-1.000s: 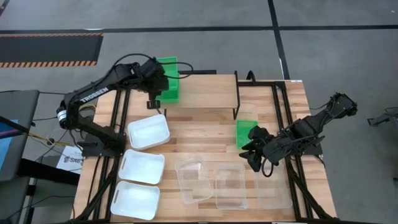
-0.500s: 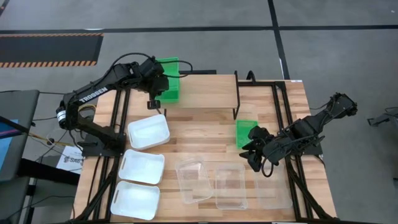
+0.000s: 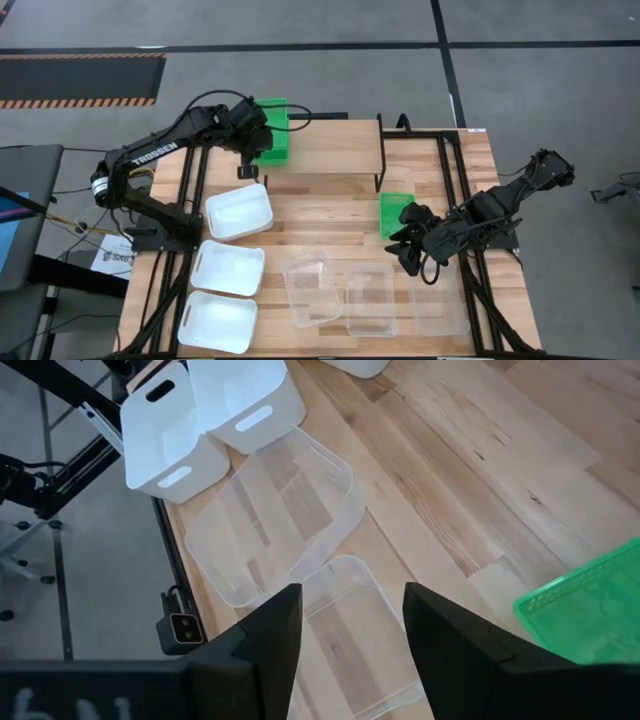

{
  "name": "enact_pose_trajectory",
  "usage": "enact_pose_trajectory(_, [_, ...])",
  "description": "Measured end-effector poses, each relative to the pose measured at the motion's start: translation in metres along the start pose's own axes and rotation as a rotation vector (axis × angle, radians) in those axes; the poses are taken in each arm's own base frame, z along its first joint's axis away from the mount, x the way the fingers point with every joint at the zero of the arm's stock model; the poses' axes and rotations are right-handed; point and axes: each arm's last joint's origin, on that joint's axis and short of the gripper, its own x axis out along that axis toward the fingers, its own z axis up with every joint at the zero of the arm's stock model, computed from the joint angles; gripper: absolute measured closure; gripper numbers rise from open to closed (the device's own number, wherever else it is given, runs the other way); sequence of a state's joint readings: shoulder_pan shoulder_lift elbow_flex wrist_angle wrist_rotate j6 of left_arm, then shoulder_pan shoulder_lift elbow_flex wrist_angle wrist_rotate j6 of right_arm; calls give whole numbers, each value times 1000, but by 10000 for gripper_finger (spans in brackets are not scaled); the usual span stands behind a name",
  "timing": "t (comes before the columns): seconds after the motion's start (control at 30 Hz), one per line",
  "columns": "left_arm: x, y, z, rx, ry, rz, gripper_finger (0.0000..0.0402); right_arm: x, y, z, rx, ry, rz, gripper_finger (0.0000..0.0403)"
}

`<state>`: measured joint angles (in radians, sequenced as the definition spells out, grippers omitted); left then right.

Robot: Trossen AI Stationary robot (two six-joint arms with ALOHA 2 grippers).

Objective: Stack baskets on shelf by color
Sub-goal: Stack the left green bin on top of the green bin on the shelf

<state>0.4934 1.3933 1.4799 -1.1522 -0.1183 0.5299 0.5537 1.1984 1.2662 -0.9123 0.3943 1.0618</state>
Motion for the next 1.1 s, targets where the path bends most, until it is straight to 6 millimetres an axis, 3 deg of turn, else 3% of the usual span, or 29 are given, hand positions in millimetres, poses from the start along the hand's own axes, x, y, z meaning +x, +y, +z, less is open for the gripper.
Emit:
enact_pose_trajectory(0.23, [1, -1, 0, -1, -11, -23, 401, 0, 0, 0, 0, 0, 0, 202])
enact_pose_trajectory(0.47, [15, -6, -6, 8, 44, -27, 401, 0, 0, 0, -1, 0, -1, 202])
enact_pose_trajectory(1.1, [15, -6, -5, 0, 30, -22, 392, 0, 0, 0, -26, 2, -4, 202])
